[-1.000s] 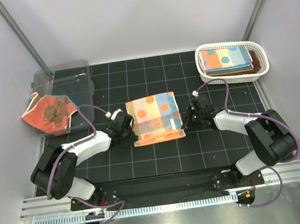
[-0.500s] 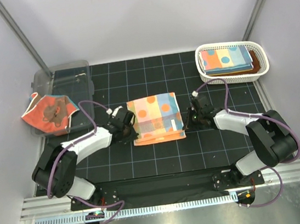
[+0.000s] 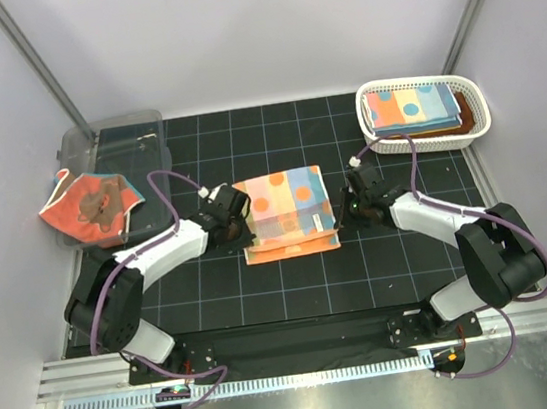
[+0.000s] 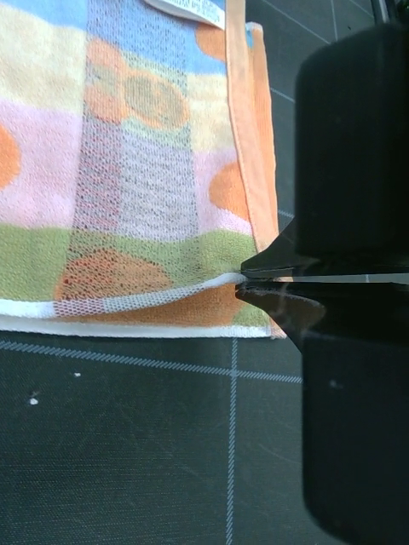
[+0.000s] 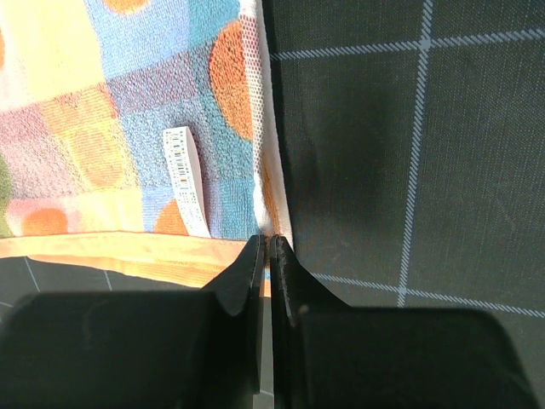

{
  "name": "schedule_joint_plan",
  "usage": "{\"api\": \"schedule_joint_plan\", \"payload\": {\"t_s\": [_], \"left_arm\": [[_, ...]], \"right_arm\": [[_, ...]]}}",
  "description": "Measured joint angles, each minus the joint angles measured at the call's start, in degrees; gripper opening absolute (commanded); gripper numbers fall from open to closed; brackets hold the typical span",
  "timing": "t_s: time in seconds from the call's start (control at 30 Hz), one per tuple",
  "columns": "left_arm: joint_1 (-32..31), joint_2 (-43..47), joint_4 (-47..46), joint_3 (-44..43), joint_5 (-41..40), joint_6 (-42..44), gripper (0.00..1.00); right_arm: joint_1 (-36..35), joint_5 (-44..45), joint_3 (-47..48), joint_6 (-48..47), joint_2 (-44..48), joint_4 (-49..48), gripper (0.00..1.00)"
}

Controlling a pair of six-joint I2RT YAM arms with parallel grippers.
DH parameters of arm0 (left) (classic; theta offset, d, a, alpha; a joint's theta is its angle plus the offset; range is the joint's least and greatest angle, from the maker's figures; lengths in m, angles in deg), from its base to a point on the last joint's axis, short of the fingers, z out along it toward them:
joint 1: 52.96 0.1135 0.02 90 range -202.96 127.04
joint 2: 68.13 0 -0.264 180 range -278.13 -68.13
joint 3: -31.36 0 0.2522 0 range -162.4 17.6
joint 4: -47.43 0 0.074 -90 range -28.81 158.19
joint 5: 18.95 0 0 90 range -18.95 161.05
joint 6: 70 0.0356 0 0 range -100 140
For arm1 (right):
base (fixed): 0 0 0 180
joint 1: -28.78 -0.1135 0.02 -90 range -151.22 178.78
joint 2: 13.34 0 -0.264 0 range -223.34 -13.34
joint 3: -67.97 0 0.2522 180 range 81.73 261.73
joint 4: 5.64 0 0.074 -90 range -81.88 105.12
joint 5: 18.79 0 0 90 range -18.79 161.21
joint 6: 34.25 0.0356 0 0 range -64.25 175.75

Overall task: Fold and stack the towels
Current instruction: Fold the towel

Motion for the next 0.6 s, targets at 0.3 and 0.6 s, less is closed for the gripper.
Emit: {"api": "schedule_joint_plan", "payload": {"t_s": [0.3,0.6], "left_arm": [[0.0,0.7,4.2,-2.9,0.3,1.9,0.00],[-1.0,6.1,0.1,8.3,3.9,0.8,0.00]], "right_arm": [[0.0,-2.0,5.1,-0.6,0.4,5.0,0.01],[0.0,-5.7,-1.9,-0.1,5.2,3.8,0.01]]}}
